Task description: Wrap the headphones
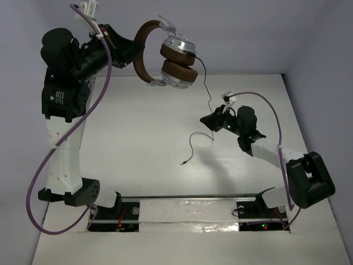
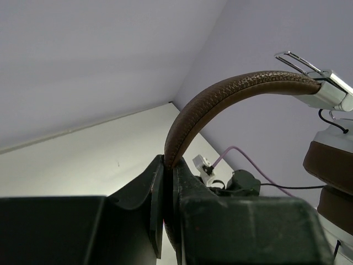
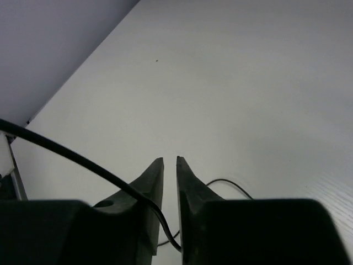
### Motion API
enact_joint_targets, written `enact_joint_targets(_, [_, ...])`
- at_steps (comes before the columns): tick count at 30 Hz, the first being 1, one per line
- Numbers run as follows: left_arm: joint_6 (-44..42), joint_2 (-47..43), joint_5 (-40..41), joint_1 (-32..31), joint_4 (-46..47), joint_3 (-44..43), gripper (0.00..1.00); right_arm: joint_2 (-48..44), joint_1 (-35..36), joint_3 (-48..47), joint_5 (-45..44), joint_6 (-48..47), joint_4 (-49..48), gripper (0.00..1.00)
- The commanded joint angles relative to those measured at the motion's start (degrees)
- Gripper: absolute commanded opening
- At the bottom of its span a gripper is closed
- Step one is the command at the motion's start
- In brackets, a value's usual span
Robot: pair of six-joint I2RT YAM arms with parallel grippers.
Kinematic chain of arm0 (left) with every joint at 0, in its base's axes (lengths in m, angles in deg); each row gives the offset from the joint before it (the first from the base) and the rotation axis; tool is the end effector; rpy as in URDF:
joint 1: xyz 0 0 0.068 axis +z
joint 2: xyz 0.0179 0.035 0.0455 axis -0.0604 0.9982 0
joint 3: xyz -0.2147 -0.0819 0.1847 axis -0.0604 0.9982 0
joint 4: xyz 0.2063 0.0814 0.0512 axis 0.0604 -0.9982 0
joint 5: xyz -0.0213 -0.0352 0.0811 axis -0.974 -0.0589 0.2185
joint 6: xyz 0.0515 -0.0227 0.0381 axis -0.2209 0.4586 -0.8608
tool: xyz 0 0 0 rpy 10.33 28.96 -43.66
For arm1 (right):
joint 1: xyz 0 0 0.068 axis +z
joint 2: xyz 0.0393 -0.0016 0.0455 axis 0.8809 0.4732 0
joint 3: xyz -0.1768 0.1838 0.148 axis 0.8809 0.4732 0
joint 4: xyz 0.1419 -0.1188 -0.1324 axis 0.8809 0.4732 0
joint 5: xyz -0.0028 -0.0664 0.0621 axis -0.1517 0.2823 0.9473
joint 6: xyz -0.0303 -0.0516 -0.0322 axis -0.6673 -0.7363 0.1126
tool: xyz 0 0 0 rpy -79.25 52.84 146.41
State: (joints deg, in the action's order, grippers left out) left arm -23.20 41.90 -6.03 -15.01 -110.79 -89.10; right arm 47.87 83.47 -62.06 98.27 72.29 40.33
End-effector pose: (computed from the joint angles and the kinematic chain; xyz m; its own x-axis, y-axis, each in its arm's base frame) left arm 0.1913 -0.0704 0.6153 -0.0639 -0.3228 -0.9443 0.7348 0.6250 -0.2634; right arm 0.2550 0.1298 0.2929 -0.3525 0.1517 -0.9234 -0.6933 0.6205 0.3666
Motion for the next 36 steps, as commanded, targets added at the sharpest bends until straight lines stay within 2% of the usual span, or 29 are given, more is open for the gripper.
enact_joint_targets(1, [6.27, 0.07, -1.65, 1.27, 8.76, 4.17, 0.00, 1.31, -0.36, 1.23, 1.48, 4.44, -7.43, 0.18])
enact_joint_targets(4, [9.09, -0.54, -0.24, 1.27, 14.29, 10.66, 0.00, 0.87, 0.34, 2.02, -0.70, 6.21, -7.09, 0.07])
enact_joint_targets(6, [12.34, -0.89, 1.43, 1.79, 18.50, 13.85, 0.00, 0.52, 1.83, 0.36, -4.04, 5.95, -0.78, 0.00])
enact_joint_targets(10, [18.92, -1.07, 4.15, 1.80, 26.67, 24.90, 0.00, 1.57, 5.34, -3.86, -13.25, 5.95, 10.73, 0.00])
enact_joint_targets(18, [27.45, -1.16, 8.11, 2.32, 38.27, 44.78, 0.00, -0.54, 6.59, -5.62, -28.57, 8.67, 22.52, 0.00])
enact_joint_targets(23, [40.28, -3.26, 10.21, 2.32, 51.29, 61.28, 0.00, 0.60, 11.32, -11.24, -36.47, 7.62, 33.41, 0.00])
enact_joint_targets(27, [48.28, -4.85, 11.72, 3.81, 62.17, 69.74, 0.00, 0.87, 13.09, -10.38, -37.37, 8.59, 35.37, 0.00])
enact_joint_targets(32, [56.46, -6.17, 11.46, 6.45, 69.23, 76.78, 0.00, -0.80, 16.60, -8.17, -39.55, 10.17, 35.02, 0.00])
enact_joint_targets(35, [59.63, -5.64, 11.45, 6.45, 72.39, 78.63, 0.00, 2.43, 21.07, -10.71, -39.47, 9.47, 35.46, 0.00])
enact_joint_targets(36, [59.55, -5.90, 12.06, 6.45, 72.31, 78.90, 0.00, 3.67, 24.83, -11.94, -40.17, 9.29, 36.85, 0.00])
